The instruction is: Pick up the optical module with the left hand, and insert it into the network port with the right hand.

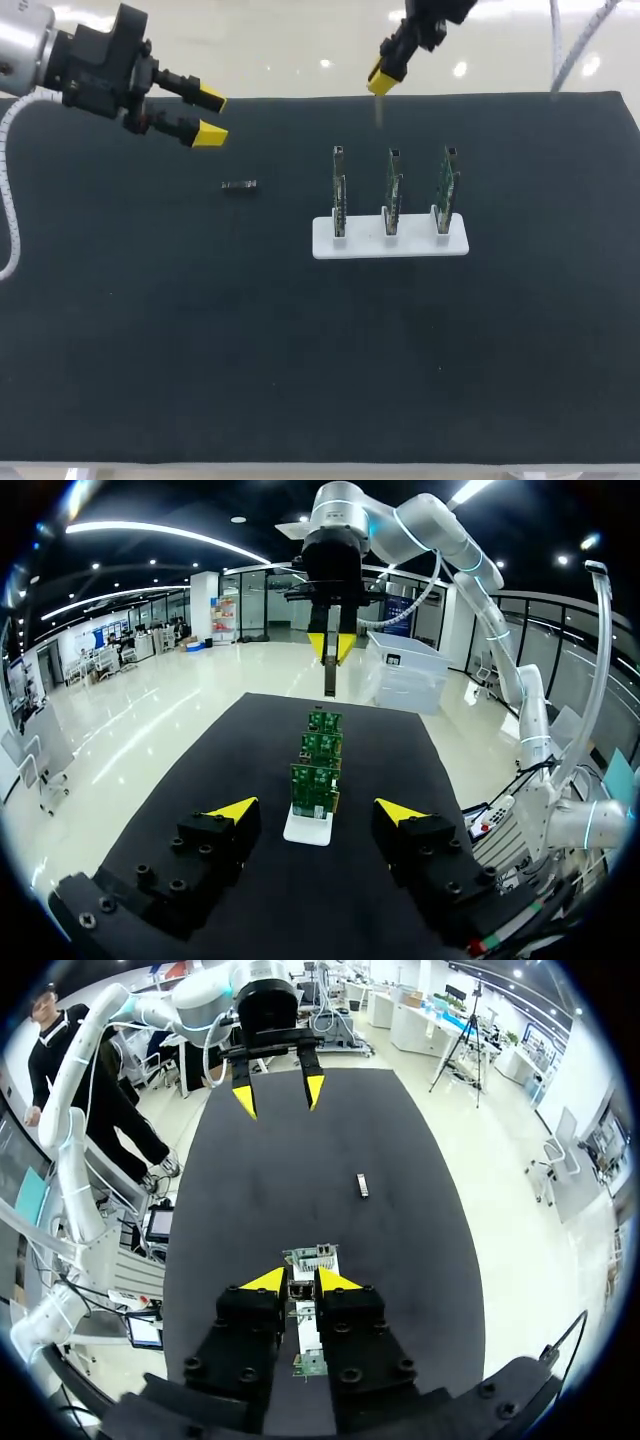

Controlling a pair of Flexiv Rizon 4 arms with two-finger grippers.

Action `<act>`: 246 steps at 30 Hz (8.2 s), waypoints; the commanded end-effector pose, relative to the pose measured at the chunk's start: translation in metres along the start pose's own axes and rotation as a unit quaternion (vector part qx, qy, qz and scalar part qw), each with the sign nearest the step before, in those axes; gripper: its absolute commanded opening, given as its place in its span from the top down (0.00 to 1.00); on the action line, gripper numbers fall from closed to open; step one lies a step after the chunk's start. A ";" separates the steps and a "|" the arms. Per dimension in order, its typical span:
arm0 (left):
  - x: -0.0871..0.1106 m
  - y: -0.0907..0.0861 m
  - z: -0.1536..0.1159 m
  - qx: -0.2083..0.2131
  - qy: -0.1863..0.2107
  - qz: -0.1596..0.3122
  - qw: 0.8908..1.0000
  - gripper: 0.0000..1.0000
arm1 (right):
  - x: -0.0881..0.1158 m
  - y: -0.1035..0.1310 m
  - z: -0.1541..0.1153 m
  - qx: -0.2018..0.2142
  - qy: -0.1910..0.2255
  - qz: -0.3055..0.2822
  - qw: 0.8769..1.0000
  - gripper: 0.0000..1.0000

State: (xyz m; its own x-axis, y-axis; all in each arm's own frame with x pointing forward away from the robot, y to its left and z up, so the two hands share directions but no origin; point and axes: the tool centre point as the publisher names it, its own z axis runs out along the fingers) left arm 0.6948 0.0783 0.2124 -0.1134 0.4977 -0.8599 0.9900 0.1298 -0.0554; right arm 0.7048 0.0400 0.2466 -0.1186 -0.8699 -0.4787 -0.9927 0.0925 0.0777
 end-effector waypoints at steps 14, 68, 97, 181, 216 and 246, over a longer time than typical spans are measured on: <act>0.000 0.001 0.001 0.001 0.002 -0.001 1.000 0.00 | 0.025 -0.008 0.026 0.022 -0.007 -0.009 1.000 1.00; 0.000 0.001 0.001 0.001 0.002 -0.001 1.000 0.00 | 0.057 -0.030 0.051 -0.015 0.005 -0.010 1.000 1.00; 0.000 0.001 0.001 0.001 0.002 -0.001 1.000 0.00 | 0.040 -0.022 0.027 0.000 0.022 0.006 1.000 0.00; 0.000 0.001 0.001 0.001 0.002 -0.001 1.000 0.00 | 0.052 -0.023 0.031 -0.012 0.031 0.007 0.999 1.00; 0.000 0.001 0.001 0.001 0.002 -0.001 1.000 0.00 | 0.145 0.027 -0.081 0.058 0.016 0.057 0.997 1.00; -0.001 0.009 0.003 0.008 0.038 0.007 0.999 0.00 | 0.165 0.021 -0.095 0.067 0.003 0.058 0.996 0.00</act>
State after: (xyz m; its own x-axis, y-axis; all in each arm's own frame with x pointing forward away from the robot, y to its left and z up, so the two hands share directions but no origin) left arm 0.6953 0.0800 0.2092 -0.1023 0.5119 -0.8530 0.9909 0.1274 -0.0424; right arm 0.6664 -0.1480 0.2531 -0.2323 -0.8529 -0.4676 -0.9666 0.2558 0.0138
